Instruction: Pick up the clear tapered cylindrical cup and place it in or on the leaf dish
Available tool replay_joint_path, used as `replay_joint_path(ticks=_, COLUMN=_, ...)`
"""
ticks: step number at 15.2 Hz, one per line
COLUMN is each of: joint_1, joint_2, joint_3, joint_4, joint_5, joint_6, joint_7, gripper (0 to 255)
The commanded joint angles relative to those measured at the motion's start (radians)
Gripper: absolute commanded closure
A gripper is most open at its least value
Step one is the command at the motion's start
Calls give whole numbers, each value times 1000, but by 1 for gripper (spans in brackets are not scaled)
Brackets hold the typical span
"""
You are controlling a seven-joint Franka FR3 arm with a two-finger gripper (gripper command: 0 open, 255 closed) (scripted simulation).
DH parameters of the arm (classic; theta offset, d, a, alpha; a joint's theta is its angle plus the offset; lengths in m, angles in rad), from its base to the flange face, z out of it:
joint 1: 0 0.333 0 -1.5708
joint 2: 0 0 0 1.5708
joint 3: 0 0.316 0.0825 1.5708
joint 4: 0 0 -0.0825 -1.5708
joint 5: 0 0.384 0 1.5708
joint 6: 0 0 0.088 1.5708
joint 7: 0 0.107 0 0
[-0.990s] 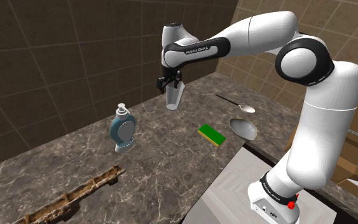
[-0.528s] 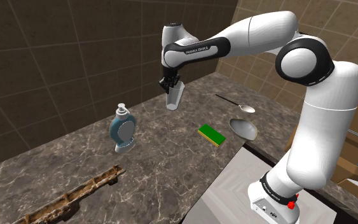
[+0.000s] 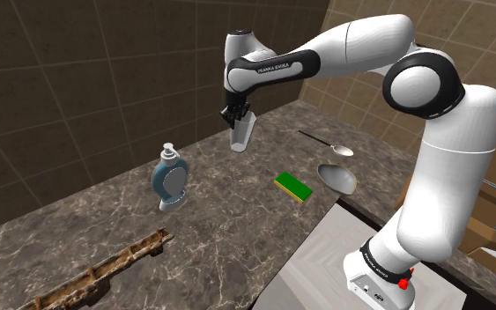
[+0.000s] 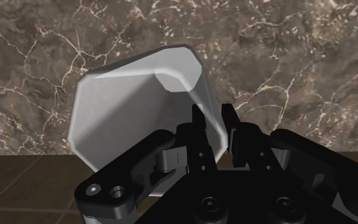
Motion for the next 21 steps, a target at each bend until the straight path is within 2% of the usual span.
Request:
replay_joint_path(ticks=1, joint_1=0, joint_2=-6, joint_3=1, joint_4=18, joint_5=2, joint_6=-23, joint_7=-4, gripper=255)
replay_joint_path(ticks=21, joint_1=5, joint_2=-45, joint_3=7, joint_4=230, joint_5=20, joint_6=-272, joint_7=-37, gripper=255)
